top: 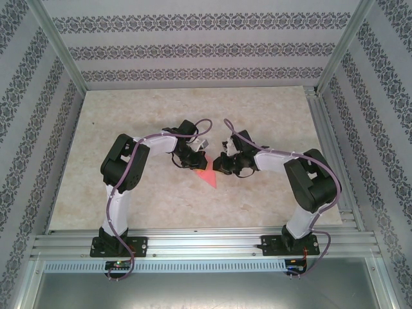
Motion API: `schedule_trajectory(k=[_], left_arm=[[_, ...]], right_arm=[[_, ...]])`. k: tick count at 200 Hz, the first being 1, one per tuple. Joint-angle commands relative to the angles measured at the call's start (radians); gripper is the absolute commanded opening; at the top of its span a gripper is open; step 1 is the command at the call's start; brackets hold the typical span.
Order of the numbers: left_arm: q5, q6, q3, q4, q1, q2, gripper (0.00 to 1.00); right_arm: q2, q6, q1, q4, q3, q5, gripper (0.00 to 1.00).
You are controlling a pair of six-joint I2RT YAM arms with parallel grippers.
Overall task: Fold a paper plane with a square sheet of paper (pick it up from the middle)
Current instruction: Third fold the triangle at the center of the table.
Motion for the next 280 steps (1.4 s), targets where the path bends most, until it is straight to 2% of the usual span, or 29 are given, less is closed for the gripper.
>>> schedule_trajectory(k=[1,20,56,104,154,188,221,254,266,280], left_arm=[[-0.048,-0.003,-0.016,-0.024,0.015,-0.015,0.10],[-0.048,-0.006,-0.022,-0.021,0.015,-0.017,0.10],[-0.050,0.000,-0.022,-0.027,0.015,-0.015,0.10],[-0.048,0.000,-0.022,-0.024,0.014,-0.014,0.10],[-0.045,0.001,-0.020,-0.022,0.015,-0.011,0.10],[-0.044,0.005,-0.016,-0.027,0.015,-0.009,0.10],[-0.044,0.000,-0.017,-0.028,0.015,-0.017,0.10],[-0.030,-0.007,0.004,-0.032,0.015,-0.047,0.20],[-0.048,-0.016,0.010,-0.029,0.016,-0.076,0.30],[-0.053,-0.027,0.021,-0.030,0.016,-0.114,0.34]], right_arm=[[-0.002,0.066,0.032,0.089,-0.058,-0.025,0.10],[0.020,0.086,0.052,0.114,-0.084,-0.006,0.10],[0.037,0.038,0.059,-0.004,-0.077,0.086,0.09],[-0.064,0.053,0.085,0.031,-0.092,0.000,0.10],[0.021,0.073,0.094,0.085,-0.153,0.030,0.10],[0.060,0.093,0.089,0.153,-0.173,-0.022,0.10],[-0.048,0.089,0.073,0.114,-0.162,-0.025,0.12],[-0.170,0.021,0.022,0.006,-0.140,0.031,0.22],[-0.180,0.008,-0.004,0.007,-0.153,0.045,0.28],[-0.171,-0.011,-0.026,-0.005,-0.148,0.059,0.30]])
